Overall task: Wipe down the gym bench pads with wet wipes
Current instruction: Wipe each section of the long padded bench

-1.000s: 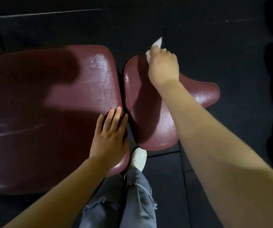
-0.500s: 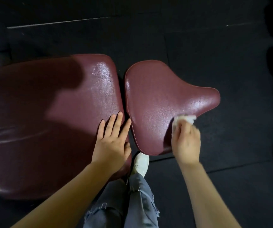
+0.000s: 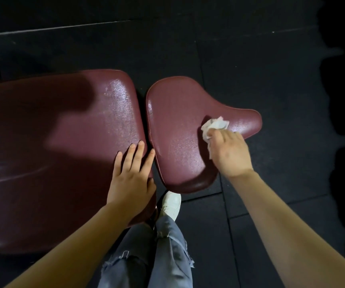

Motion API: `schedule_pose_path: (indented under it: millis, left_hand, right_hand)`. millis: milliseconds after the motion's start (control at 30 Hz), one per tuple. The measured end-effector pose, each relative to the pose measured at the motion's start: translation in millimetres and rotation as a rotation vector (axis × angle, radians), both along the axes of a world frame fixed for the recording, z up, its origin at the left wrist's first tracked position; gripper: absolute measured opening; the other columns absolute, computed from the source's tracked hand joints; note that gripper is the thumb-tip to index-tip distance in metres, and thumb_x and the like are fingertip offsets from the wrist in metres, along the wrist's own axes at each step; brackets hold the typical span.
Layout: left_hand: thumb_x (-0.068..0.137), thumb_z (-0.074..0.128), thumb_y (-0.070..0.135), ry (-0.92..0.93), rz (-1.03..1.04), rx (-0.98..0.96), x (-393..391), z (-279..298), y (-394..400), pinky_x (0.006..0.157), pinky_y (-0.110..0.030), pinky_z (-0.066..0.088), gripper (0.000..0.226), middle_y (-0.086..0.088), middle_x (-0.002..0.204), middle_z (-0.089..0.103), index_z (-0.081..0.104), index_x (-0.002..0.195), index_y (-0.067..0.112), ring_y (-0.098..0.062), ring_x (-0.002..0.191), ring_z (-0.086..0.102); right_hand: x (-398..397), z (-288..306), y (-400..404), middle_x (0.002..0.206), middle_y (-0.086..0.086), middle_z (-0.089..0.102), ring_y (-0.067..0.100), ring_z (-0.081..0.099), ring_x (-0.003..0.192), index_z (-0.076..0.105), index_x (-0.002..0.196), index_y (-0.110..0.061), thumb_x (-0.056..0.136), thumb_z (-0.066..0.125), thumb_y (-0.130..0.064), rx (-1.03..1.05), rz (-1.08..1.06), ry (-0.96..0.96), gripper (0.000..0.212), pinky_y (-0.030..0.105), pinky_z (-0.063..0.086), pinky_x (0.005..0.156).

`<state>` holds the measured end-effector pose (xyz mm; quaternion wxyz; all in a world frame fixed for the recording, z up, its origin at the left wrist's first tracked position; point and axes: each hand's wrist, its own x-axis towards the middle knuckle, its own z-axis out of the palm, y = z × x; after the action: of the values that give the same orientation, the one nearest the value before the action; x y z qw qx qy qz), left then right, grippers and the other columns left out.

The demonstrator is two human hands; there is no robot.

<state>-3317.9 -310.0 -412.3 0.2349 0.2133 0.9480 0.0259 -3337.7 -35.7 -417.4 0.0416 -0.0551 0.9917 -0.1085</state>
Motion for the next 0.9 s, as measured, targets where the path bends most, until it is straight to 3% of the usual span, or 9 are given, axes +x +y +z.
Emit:
schedule_pose_path:
  millis: [100,167,233,300,433,500,633,800,900]
  left_hand:
    - [0.087,0.060,0.036,-0.011,0.008,0.004,0,-1,0,0.121,-0.053,0.014,0.076,-0.014,0.163,0.019,0.029,0.155,0.018,-0.030,0.151,0.014]
    - [0.088,0.060,0.036,-0.007,0.007,0.008,0,-1,-1,0.121,-0.053,0.014,0.076,-0.014,0.163,0.019,0.029,0.155,0.018,-0.031,0.151,0.014]
    - [0.088,0.059,0.036,-0.010,0.007,0.012,1,-2,-1,0.121,-0.053,0.013,0.076,-0.014,0.163,0.018,0.028,0.155,0.018,-0.031,0.152,0.012]
    - [0.089,0.058,0.037,-0.014,0.015,0.016,1,-2,0,0.121,-0.053,0.012,0.076,-0.014,0.163,0.017,0.028,0.155,0.018,-0.030,0.152,0.011]
    - [0.088,0.060,0.037,-0.016,0.017,0.024,-1,-3,-1,0.121,-0.054,0.013,0.076,-0.014,0.163,0.019,0.029,0.155,0.018,-0.031,0.151,0.012]
    - [0.088,0.060,0.037,-0.027,0.016,0.025,-2,-1,-1,0.121,-0.054,0.013,0.076,-0.014,0.163,0.018,0.028,0.155,0.019,-0.031,0.151,0.012]
    - [0.088,0.059,0.036,-0.017,0.022,0.007,0,1,1,0.121,-0.053,0.013,0.075,-0.015,0.162,0.020,0.030,0.155,0.018,-0.031,0.151,0.015]
    - [0.086,0.041,0.035,-0.009,0.026,0.049,-3,5,-2,0.121,-0.050,0.012,0.068,-0.013,0.161,0.025,0.037,0.152,0.019,-0.030,0.149,0.021]
    - [0.091,0.040,0.031,-0.120,0.092,0.137,-9,17,-2,0.122,-0.041,0.000,0.065,-0.007,0.165,0.016,0.029,0.155,0.023,-0.024,0.152,0.011]
  right_hand:
    - [-27,3,29,0.077,0.014,0.066,0.037,0.061,0.068,0.061,0.102,0.003,0.091,0.036,-0.015,0.007,-0.405,0.041,0.033,0.040,0.044,0.060]
    - [-32,4,47,0.084,0.010,0.067,0.038,0.063,0.083,0.057,0.107,-0.003,0.096,0.037,-0.016,-0.077,-0.846,0.063,0.026,0.036,0.042,0.064]
    - [-31,5,49,0.085,0.002,0.065,0.032,0.064,0.088,0.053,0.109,-0.012,0.099,0.037,-0.017,-0.241,-1.084,0.048,0.020,0.029,0.037,0.066]
    - [-29,4,36,0.095,0.010,0.067,0.035,0.063,0.086,0.055,0.108,-0.013,0.097,0.040,-0.014,-0.232,-0.916,0.036,0.018,0.031,0.042,0.066]
    - [1,0,27,0.083,0.014,0.065,0.036,0.061,0.074,0.058,0.102,-0.008,0.086,0.056,0.001,-0.021,0.008,-0.080,0.018,0.039,0.049,0.068]
    - [11,4,47,0.086,0.010,0.066,0.034,0.061,0.079,0.058,0.105,-0.008,0.089,0.050,-0.008,0.020,0.201,-0.116,0.018,0.041,0.045,0.074]
    - [24,4,65,0.083,0.008,0.064,0.034,0.057,0.075,0.055,0.106,-0.008,0.089,0.047,-0.005,0.013,-0.085,-0.076,0.018,0.039,0.040,0.072]
    - [41,-2,18,0.093,0.017,0.065,0.036,0.061,0.084,0.048,0.116,-0.006,0.098,0.039,-0.008,-0.348,-0.992,-0.280,0.021,0.033,0.039,0.067]
    - [66,7,-3,0.086,0.008,0.064,0.030,0.063,0.079,0.047,0.111,-0.010,0.100,0.038,-0.014,-0.459,-0.820,-0.474,0.015,0.037,0.049,0.067]
